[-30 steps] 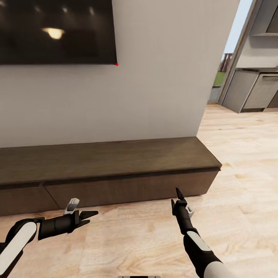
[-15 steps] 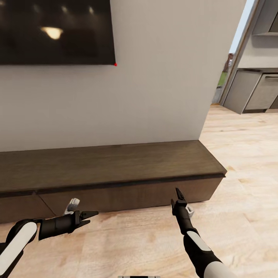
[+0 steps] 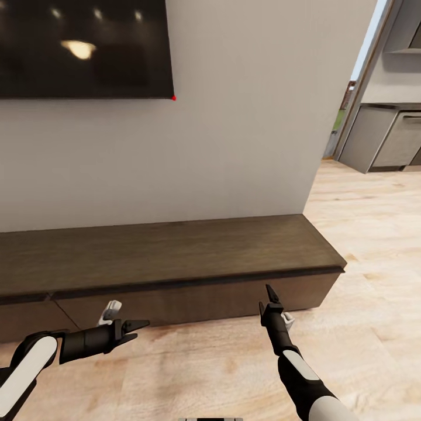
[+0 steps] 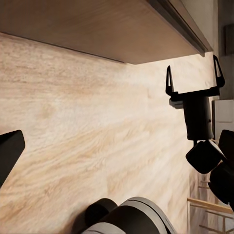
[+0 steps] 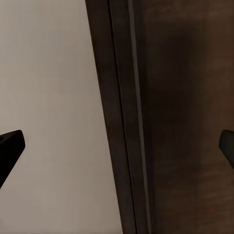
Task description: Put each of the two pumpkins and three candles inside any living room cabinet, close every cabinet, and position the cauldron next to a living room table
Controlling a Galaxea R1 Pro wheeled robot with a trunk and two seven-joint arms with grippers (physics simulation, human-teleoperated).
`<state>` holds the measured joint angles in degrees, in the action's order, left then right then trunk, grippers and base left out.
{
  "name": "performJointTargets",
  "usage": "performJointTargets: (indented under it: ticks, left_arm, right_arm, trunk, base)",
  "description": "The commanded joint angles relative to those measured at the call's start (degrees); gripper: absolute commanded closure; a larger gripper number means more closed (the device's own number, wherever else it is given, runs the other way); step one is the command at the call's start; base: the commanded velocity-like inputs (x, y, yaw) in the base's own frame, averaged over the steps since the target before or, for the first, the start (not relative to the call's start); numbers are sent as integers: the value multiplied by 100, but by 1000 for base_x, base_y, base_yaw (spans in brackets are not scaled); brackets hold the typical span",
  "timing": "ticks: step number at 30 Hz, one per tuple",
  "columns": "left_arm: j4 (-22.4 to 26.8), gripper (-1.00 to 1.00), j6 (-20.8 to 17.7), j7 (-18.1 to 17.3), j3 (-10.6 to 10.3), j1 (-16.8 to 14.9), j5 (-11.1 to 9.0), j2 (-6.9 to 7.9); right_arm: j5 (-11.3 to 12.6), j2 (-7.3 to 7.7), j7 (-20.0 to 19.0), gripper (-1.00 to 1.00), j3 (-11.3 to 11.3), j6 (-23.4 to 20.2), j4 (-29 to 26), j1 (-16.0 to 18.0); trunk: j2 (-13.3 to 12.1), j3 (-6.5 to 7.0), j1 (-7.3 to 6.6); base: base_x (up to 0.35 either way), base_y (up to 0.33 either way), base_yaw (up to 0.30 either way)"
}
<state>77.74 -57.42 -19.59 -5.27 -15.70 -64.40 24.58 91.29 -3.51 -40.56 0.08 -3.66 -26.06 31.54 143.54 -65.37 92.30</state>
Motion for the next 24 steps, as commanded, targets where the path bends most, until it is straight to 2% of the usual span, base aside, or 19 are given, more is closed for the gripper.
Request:
performJointTargets:
  ticks: [1,4,7,15,21,24]
  left_arm:
    - [-3,-100,-6,-45,-9,-4,34,3]
    - [-4,-100,-6,-45,-14,-4,-8,3]
    - [1,-100,-6,-45,-23,-4,-163,6]
    - [28,-100,-6,-45,-182,-4,-258,11]
    - [45,-100,-6,-45,-223,-4,-266,8]
    - [47,-100,-6,-45,-226,-4,-267,5]
  right_arm:
    - [55,-1,-22,-100,1,-39,4,2]
    - [55,-1,-22,-100,-3,-39,4,3]
    - [55,5,-22,-100,-6,-39,4,2]
    - [35,28,-51,-100,32,-40,5,3]
    - [13,37,-693,-100,69,-46,-1,4]
    - [12,36,-764,-100,70,-47,-3,2]
  trunk:
    - [2,-5,-1]
    - [5,-49,4]
    - [9,-115,12]
    - [19,-293,32]
    - [27,-425,48]
    - [31,-492,56]
  base:
    - [5,0,0]
    - [3,0,0]
    - [1,0,0]
    - [0,0,0]
    - [0,0,0]
    - [0,0,0]
